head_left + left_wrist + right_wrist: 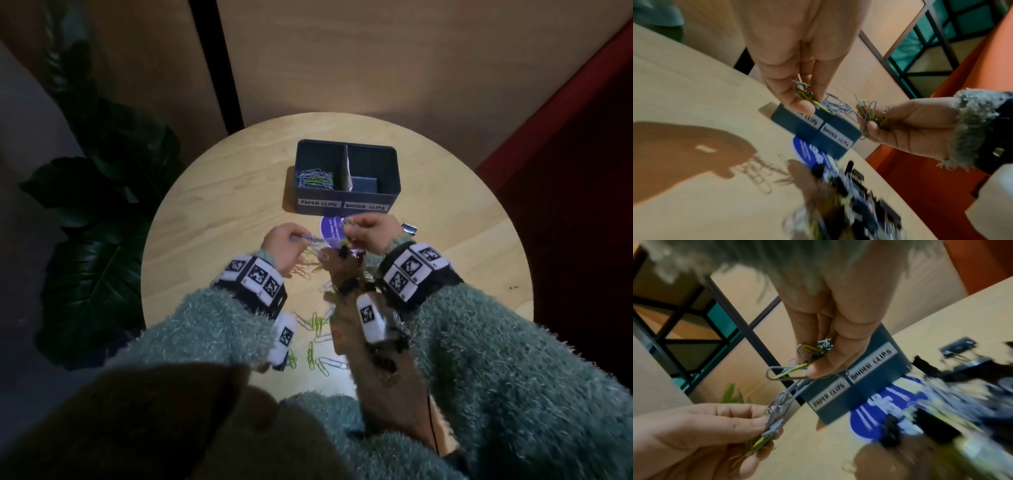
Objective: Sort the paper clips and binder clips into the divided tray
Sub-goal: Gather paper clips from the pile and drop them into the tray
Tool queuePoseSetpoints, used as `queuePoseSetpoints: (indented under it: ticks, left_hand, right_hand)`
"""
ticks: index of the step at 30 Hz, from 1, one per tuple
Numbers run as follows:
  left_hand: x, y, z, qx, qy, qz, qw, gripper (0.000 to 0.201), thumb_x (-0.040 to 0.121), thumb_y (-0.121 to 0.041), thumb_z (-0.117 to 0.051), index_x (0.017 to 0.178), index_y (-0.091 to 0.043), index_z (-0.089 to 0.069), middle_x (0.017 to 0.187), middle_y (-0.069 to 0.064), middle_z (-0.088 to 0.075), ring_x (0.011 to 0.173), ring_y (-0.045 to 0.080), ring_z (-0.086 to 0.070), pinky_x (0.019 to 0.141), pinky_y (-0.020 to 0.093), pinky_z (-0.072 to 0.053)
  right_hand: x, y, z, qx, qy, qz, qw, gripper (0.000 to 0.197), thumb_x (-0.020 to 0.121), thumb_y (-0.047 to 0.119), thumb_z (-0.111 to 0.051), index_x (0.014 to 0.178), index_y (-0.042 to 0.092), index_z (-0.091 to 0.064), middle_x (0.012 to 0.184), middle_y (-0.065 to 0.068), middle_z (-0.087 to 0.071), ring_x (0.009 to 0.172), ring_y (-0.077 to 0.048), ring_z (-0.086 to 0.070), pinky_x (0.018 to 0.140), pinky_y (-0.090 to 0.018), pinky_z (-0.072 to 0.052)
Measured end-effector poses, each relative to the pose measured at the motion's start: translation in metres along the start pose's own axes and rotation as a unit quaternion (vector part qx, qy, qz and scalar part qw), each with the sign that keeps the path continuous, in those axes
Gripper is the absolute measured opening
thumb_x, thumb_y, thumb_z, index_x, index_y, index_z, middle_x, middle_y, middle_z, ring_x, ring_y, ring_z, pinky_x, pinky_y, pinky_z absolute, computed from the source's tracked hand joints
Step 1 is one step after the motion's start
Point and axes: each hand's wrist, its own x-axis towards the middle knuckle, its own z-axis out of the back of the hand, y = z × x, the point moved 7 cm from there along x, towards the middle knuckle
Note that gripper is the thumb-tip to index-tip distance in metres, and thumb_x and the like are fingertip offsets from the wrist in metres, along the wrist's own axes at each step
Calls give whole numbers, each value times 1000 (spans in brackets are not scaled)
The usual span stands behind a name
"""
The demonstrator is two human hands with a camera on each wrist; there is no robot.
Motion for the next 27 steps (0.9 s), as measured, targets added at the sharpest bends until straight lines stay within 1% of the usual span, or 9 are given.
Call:
queuePoseSetpoints:
  ticks: [3, 8, 10, 14, 17, 19, 21, 23, 27]
  left_hand:
    - [21, -45, 19, 16, -12, -36, 999, 16, 93, -7, -52, 107, -11, -61, 97, 4, -60, 67, 11, -58, 58, 24, -49]
    - [67, -96, 40, -5, -93, -56, 994, 17, 92, -3, -53, 106, -8, -62, 105, 11, -65, 65, 16, -60, 64, 29, -53]
    - [80, -105, 42, -4, -128, -41, 991, 20, 92, -6, -54, 110, -9, -63, 110, 11, -66, 82, 27, -67, 77, 33, -56]
    - [93, -109, 28, 34, -95, -26, 995, 30, 96, -13, -48, 122, -3, -59, 124, 15, -61, 107, 31, -60, 94, 38, -50]
    - [95, -105, 17, 84, -55, -32, 994, 37, 98, -14, -43, 133, -2, -50, 138, 13, -52, 118, 27, -52, 101, 31, -41]
    - [92, -102, 16, 100, -56, -46, 992, 40, 98, -12, -45, 137, -6, -47, 142, 9, -49, 128, 26, -48, 107, 31, -37]
    - [82, -98, 19, 103, -76, -79, 989, 38, 95, -12, -50, 133, -8, -51, 135, 9, -55, 122, 24, -53, 103, 30, -41]
    - [63, -91, 21, 93, -81, -122, 985, 30, 92, -12, -55, 122, -9, -58, 116, 6, -63, 101, 19, -60, 89, 26, -48]
    - [30, -40, 5, 124, 2, -100, 987, 13, 90, -13, -59, 102, -18, -61, 84, -7, -55, 71, 5, -50, 60, 18, -42]
  right_hand:
    - [21, 44, 9, 22, -22, 53, 998, 12, 86, 5, -63, 97, 8, -68, 83, -4, -67, 70, -13, -62, 69, -21, -57]
    - [65, 95, 13, 41, -105, 74, 991, 9, 89, 3, -58, 86, 9, -65, 68, -4, -60, 44, -3, -58, 48, -20, -50]
    - [82, 101, 11, 31, -120, 64, 990, 10, 90, 7, -57, 92, 9, -67, 72, -5, -62, 51, -8, -59, 54, -22, -51]
    - [106, 99, -5, -18, -33, 34, 999, 28, 95, 7, -48, 121, 7, -59, 108, -8, -62, 100, -24, -59, 74, -20, -54]
    - [113, 87, -12, -66, 3, 20, 998, 26, 94, 2, -44, 86, 22, -59, 82, 3, -53, 94, -19, -52, 58, -16, -51]
    - [110, 78, -8, -48, -22, 29, 998, 27, 90, -1, -44, 99, 11, -67, 77, -2, -56, 75, -22, -56, 52, -22, -49]
    - [95, 70, 3, -30, -83, 60, 994, 28, 88, 4, -48, 109, 8, -67, 76, -3, -61, 65, -20, -58, 57, -27, -50]
    - [74, 61, 9, -64, -104, 102, 987, 19, 89, 10, -52, 97, 16, -68, 84, -3, -66, 75, -20, -64, 70, -32, -55]
    - [34, 12, 3, -191, -30, 75, 978, 14, 92, 20, -54, 97, 23, -67, 100, 1, -67, 89, -18, -63, 83, -33, -53]
